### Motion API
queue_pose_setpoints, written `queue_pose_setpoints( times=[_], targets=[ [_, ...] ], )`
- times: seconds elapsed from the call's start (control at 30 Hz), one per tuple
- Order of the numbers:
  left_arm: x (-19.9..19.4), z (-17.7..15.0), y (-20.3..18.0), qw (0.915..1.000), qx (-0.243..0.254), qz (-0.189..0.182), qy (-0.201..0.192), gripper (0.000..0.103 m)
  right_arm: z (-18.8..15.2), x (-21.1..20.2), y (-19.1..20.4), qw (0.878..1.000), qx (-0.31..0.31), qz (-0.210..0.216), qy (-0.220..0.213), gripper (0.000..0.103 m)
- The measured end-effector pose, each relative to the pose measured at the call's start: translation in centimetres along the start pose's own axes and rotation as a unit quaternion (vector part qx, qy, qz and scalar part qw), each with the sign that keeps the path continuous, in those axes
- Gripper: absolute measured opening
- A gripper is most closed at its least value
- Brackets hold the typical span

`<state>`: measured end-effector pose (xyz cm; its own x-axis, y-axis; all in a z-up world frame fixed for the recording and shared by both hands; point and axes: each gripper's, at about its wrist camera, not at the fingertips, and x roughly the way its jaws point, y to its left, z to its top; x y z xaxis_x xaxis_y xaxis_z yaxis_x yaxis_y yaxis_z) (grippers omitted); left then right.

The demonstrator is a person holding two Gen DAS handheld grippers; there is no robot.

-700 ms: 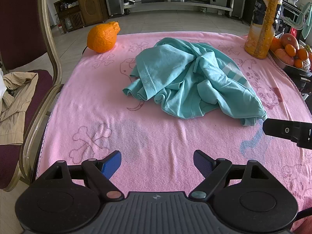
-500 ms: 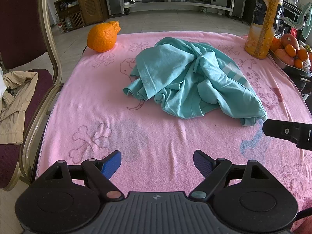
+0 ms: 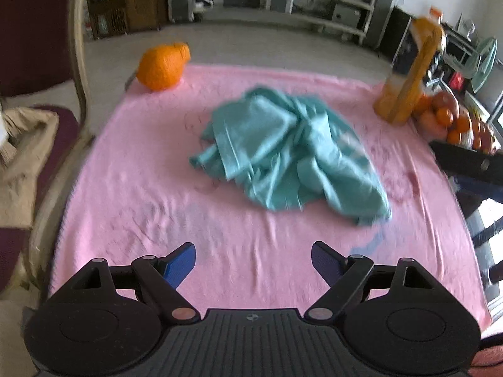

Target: Fold clothes

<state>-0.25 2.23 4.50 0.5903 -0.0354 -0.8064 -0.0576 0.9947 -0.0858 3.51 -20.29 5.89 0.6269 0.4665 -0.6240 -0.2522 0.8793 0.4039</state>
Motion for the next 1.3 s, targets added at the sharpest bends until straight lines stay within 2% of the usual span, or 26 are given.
queue_pose_setpoints(
  times=[0.13, 0.2, 0.33, 0.4, 0.43, 0.47, 0.53, 0.57, 0.63, 0.77, 0.9, 1.07, 1.13, 1.2, 1.23, 1.27, 1.3],
  targets=[
    [-0.5, 1.9, 0.3, 0.9996, 0.001, 0.015, -0.024, 0.082, 3.0, -0.6, 0.7, 0.999, -0.017, -0.014, -0.029, 0.078],
    [0.6, 2.7, 0.6, 0.9995, 0.003, 0.022, -0.024, 0.08, 3.8, 0.6, 0.2, 0.999, -0.016, -0.023, -0.025, 0.078],
    [4.1, 2.4, 1.7, 0.9988, -0.008, 0.045, -0.017, 0.067, 3.1, 4.3, -2.6, 0.999, 0.029, -0.03, -0.003, 0.078],
    [5.3, 2.2, 2.0, 0.9994, -0.013, 0.031, -0.003, 0.06, 2.2, 6.0, -4.0, 0.999, 0.037, -0.036, 0.003, 0.077],
    [5.9, 2.1, 2.2, 0.9996, -0.016, 0.025, 0.004, 0.053, 2.0, 6.8, -4.3, 0.998, 0.031, -0.044, 0.016, 0.073],
    [6.6, 2.0, 2.3, 0.9996, -0.019, 0.018, 0.011, 0.052, 1.9, 7.7, -4.2, 0.998, 0.013, -0.048, 0.026, 0.066],
    [7.8, 1.8, 2.7, 0.9994, -0.025, 0.004, 0.025, 0.053, 1.7, 9.3, -4.0, 0.997, -0.028, -0.054, 0.042, 0.062],
    [8.6, 2.1, 2.6, 0.999, -0.032, -0.002, 0.032, 0.055, 1.6, 10.3, -3.7, 0.996, -0.051, -0.058, 0.051, 0.056],
    [10.1, 2.7, 2.6, 0.9976, -0.045, -0.013, 0.05, 0.055, 1.4, 12.0, -3.5, 0.993, -0.065, -0.06, 0.072, 0.051],
    [12.9, 3.5, 3.2, 0.9922, -0.086, -0.051, 0.075, 0.054, 1.0, 13.6, -3.2, 0.99, -0.07, -0.066, 0.102, 0.051],
    [15.1, 3.6, 3.8, 0.9852, -0.131, -0.065, 0.089, 0.049, 0.9, 14.0, -3.4, 0.989, -0.079, -0.077, 0.099, 0.051],
    [15.3, 4.0, 3.8, 0.9796, -0.157, -0.101, 0.074, 0.048, 1.2, 14.8, -5.1, 0.99, -0.06, -0.073, 0.107, 0.051],
    [15.1, 3.9, 3.3, 0.9819, -0.145, -0.101, 0.067, 0.047, 1.2, 14.9, -5.4, 0.991, -0.05, -0.063, 0.105, 0.051],
    [14.9, 3.8, 2.9, 0.984, -0.133, -0.102, 0.061, 0.031, 1.2, 15.5, -5.6, 0.991, -0.048, -0.063, 0.108, 0.051],
    [14.8, 3.8, 2.7, 0.985, -0.127, -0.102, 0.057, 0.02, 1.0, 15.8, -5.6, 0.99, -0.05, -0.067, 0.11, 0.05],
    [14.7, 3.7, 2.5, 0.9859, -0.121, -0.102, 0.054, 0.004, 0.8, 16.2, -5.5, 0.99, -0.054, -0.07, 0.114, 0.042],
    [14.6, 3.7, 2.2, 0.9868, -0.115, -0.102, 0.051, 0.003, 0.6, 16.6, -5.3, 0.989, -0.059, -0.073, 0.118, 0.034]
  ],
)
